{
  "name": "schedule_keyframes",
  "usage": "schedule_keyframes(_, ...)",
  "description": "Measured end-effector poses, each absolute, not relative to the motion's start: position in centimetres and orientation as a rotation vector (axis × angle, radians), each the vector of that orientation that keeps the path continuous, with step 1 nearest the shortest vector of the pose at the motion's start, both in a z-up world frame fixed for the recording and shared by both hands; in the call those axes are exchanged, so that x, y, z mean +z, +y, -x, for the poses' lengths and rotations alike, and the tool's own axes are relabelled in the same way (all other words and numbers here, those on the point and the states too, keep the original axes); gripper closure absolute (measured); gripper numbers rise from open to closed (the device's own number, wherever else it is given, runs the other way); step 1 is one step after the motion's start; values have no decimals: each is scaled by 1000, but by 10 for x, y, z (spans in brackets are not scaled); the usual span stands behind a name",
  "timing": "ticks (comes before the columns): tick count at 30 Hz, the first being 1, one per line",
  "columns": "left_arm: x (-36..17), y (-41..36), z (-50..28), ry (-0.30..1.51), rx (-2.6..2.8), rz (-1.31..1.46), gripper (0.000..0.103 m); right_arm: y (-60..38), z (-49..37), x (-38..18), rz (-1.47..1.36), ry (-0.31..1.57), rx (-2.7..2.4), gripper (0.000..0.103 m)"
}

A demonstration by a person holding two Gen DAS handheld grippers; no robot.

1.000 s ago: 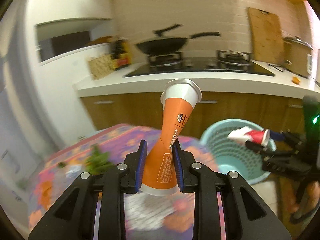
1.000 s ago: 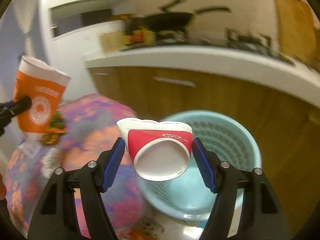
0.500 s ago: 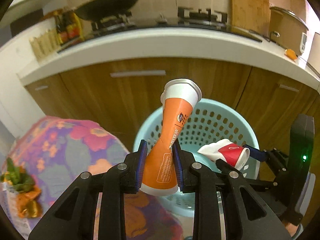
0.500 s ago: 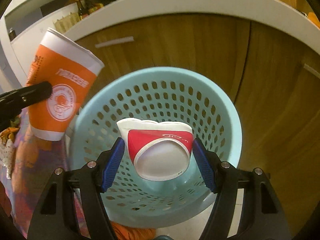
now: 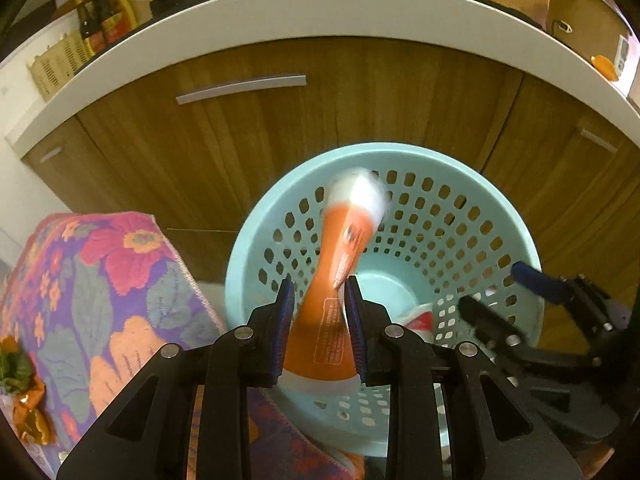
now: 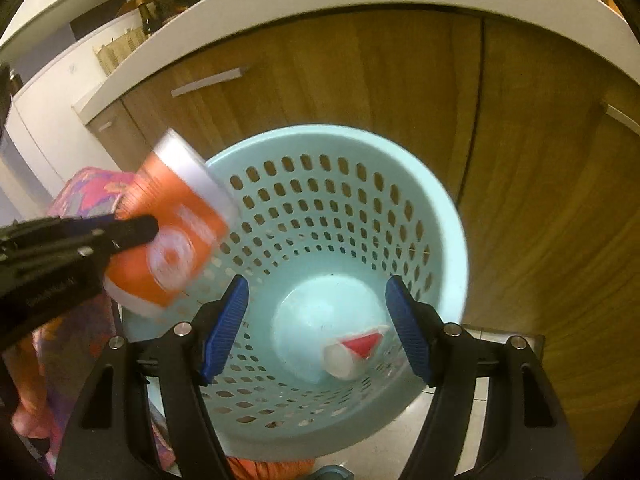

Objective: Collect trash
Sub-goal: 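Move both tools back over the table toward the remaining trash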

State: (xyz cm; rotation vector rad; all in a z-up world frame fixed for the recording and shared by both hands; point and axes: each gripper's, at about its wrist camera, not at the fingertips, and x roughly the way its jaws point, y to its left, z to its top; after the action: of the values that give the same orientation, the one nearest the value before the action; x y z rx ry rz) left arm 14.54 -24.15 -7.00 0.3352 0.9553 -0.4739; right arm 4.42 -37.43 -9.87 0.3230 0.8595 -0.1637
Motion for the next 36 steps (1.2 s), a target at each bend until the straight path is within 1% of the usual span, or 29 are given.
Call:
schedule_keyframes(1, -69, -242, -145, 952, -469, -336, 69, -377, -42, -96, -325, 852, -173, 36)
schedule_keyframes(3, -66, -239, -144, 927, -459, -318, 63, -381, -39, -93, -331, 842, -183, 36)
schedule_keyframes(13, -31, -207, -112, 813, -451, -229, 60, -370, -25, -66, -310, 776, -167, 36)
schedule_keyframes(20, 0, -164, -81, 705, -395, -158, 58, -343, -14, -41, -272, 723, -124, 36)
schedule_keyframes(23, 13, -138, -65, 661, -356, -136, 56, -324, -12, -32, -245, 706, -95, 36)
schedule_keyframes(28, 26, -93, -42, 606, -287, -98, 48, -279, -10, -18, -188, 680, -19, 36)
schedule_keyframes(36, 34, 6, -9, 572, -120, 1, 48, -198, -12, -12, -106, 681, 130, 36)
